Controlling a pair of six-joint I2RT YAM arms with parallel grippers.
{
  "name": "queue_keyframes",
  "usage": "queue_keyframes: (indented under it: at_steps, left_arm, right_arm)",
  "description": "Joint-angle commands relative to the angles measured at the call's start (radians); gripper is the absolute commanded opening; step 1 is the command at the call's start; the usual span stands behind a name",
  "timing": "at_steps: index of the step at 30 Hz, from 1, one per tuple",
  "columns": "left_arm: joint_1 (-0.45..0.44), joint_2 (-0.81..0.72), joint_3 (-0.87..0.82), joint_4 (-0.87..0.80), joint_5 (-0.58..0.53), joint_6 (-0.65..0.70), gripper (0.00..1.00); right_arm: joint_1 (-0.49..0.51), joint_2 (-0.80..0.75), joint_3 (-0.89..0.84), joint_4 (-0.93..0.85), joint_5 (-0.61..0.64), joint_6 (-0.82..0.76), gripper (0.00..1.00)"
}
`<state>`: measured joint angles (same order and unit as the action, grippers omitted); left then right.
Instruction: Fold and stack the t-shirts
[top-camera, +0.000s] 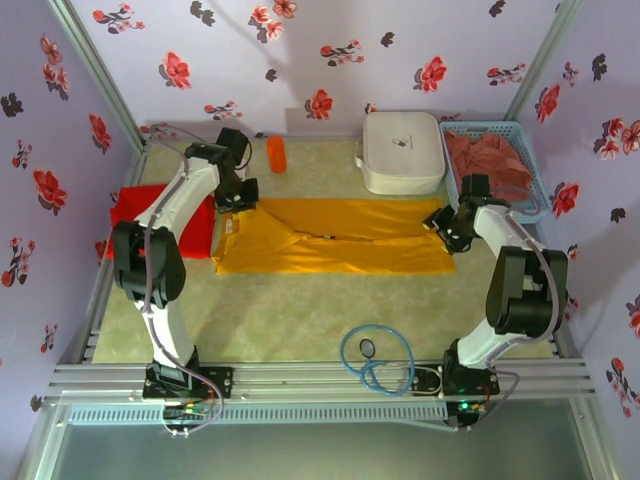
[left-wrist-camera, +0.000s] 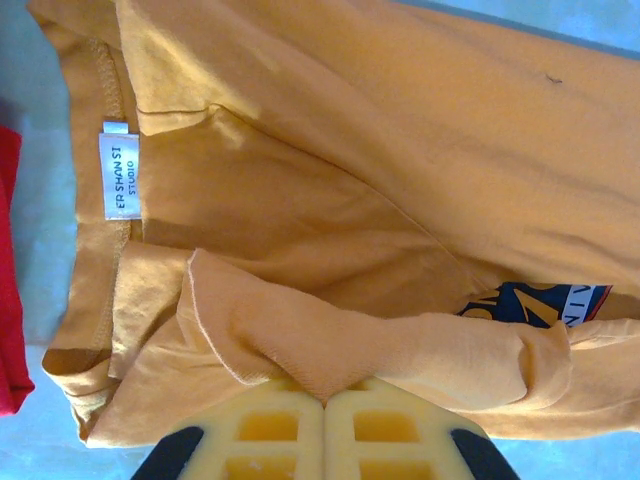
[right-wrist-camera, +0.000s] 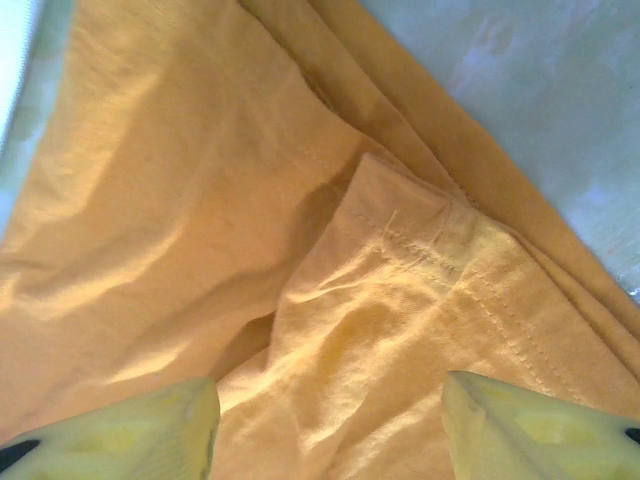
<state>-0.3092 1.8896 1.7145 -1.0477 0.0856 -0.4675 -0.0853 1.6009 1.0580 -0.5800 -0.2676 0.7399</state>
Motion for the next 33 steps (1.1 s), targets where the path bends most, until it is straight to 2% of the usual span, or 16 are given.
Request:
queue_keyframes:
  at_steps: [1, 6, 14, 17, 19, 20, 21, 22, 26, 33]
  left_arm:
    - [0.009, 0.022, 0.045, 0.007, -0.014, 0.017, 0.00]
    - [0.018, 0.067, 0.076, 0.009, -0.014, 0.015, 0.00]
    - [0.033, 0.186, 0.150, 0.042, -0.006, 0.037, 0.00]
    - [0.043, 0.239, 0.197, 0.051, -0.005, 0.038, 0.13]
    - [0.056, 0.265, 0.222, 0.051, -0.007, 0.038, 0.36]
    - [0.061, 0.269, 0.225, 0.055, -0.006, 0.038, 0.50]
    - [0.067, 0.265, 0.225, 0.060, -0.006, 0.037, 0.59]
    - [0.069, 0.254, 0.220, 0.061, -0.006, 0.036, 0.63]
    - [0.068, 0.156, 0.091, 0.123, 0.069, -0.003, 0.65]
    - [-0.012, -0.062, -0.299, 0.391, 0.157, -0.174, 0.64]
  right_arm:
    - [-0.005, -0.050, -0.004, -0.006, -0.026, -0.019, 0.65]
    - [-0.006, -0.076, -0.025, 0.002, -0.062, -0.025, 0.69]
    - [-0.002, -0.088, -0.069, 0.037, -0.111, -0.011, 0.69]
    - [0.003, -0.100, -0.086, 0.046, -0.124, -0.013, 0.69]
    - [0.004, -0.120, -0.099, 0.046, -0.122, -0.014, 0.69]
    - [0.005, -0.135, -0.111, 0.051, -0.117, -0.014, 0.69]
    - [0.005, -0.152, -0.123, 0.057, -0.117, -0.012, 0.69]
    - [0.007, -0.166, -0.132, 0.061, -0.117, -0.011, 0.69]
    - [0.010, -0.207, -0.151, 0.050, -0.106, -0.019, 0.69]
    - [0.015, -0.216, -0.163, 0.052, -0.105, -0.018, 0.69]
